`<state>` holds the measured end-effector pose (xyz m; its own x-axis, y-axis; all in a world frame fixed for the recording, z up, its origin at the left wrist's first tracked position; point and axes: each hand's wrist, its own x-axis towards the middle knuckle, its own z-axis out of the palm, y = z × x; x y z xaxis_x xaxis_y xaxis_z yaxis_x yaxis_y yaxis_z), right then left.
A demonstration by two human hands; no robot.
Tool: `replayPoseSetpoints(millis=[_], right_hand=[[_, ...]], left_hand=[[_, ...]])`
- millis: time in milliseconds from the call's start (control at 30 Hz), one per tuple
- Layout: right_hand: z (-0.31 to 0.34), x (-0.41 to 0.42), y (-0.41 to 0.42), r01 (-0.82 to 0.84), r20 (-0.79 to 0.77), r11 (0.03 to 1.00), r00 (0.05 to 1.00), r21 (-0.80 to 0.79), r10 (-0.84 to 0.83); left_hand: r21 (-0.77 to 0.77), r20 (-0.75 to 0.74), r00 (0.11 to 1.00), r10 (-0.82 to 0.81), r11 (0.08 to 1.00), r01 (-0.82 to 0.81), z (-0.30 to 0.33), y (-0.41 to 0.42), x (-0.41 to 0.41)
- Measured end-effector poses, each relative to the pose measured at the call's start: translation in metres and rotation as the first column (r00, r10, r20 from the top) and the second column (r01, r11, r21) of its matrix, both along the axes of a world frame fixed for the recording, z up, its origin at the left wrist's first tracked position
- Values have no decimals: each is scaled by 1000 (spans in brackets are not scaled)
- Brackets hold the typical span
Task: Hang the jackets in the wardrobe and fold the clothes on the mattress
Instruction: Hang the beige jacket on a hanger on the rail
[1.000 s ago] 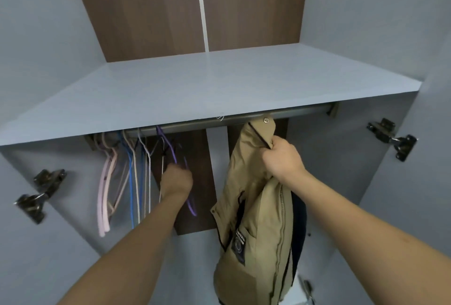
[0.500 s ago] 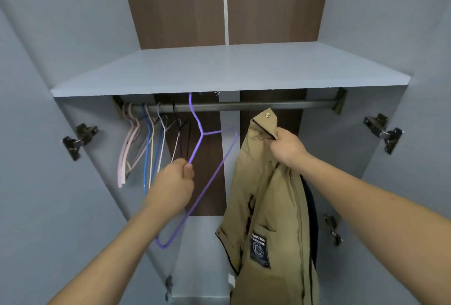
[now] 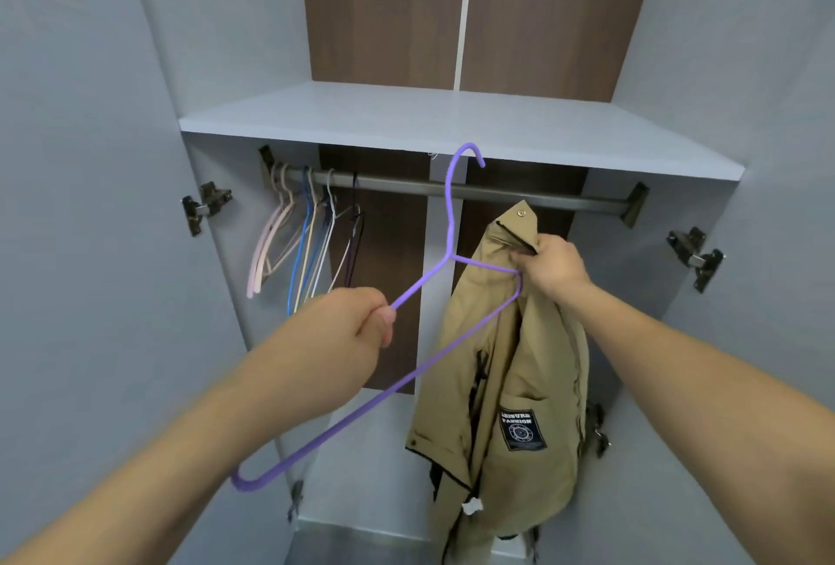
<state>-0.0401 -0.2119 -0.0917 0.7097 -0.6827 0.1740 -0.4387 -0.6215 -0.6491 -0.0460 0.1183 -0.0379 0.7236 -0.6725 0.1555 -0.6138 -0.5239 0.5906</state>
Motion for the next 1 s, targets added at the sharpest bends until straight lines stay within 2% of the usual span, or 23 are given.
replayPoseSetpoints(millis=[167,300,367,433,500,567,633,700,733,800,833,900,1000], right_hand=[[17,-13,18,-144,116,989,983,20,141],[25,-24,42,-309,289,930,926,201,245],[28,-32,51,-370,353,888,897,272,266],[31,-38,47,-365,321,913,900,182,296],[32,-45,40,-392,225,918,901,62,370],[33,-51,38,-482,94,876,873,16,478],[35,-53,41,-553,-3,824,830,-121,557],[43,-48,46,-572,-9,760,801,-309,599],[47,-46,49,-561,-14,748,803,-353,595],[53,-41,49,-545,-14,765,817,-342,576],[53,-38,49,-543,-4,767,817,-341,577],[51,-36,49,-548,-1,749,807,-374,590],[45,-34,50,-535,-59,724,820,-435,570]], left_hand=[[-76,-209,976,-69,996,54,-40,-29,18],[-216,-324,945,-44,976,-28,-73,-56,26],[-278,-297,954,-51,960,-35,-85,-63,28],[-316,-215,973,-84,949,12,-87,-62,28],[-362,-162,981,-105,931,40,-83,-58,28],[-395,-109,989,-102,917,51,-80,-56,30],[-429,-92,990,-102,902,53,-80,-55,30],[-479,-108,986,-127,876,61,-82,-56,24],[-494,-102,986,-133,867,66,-83,-56,21],[-488,-76,988,-131,869,78,-85,-56,17],[-481,-98,984,-146,873,81,-84,-56,17],[-510,-262,940,-220,858,58,-77,-54,19],[-528,-568,786,-244,841,-120,-73,-46,34]])
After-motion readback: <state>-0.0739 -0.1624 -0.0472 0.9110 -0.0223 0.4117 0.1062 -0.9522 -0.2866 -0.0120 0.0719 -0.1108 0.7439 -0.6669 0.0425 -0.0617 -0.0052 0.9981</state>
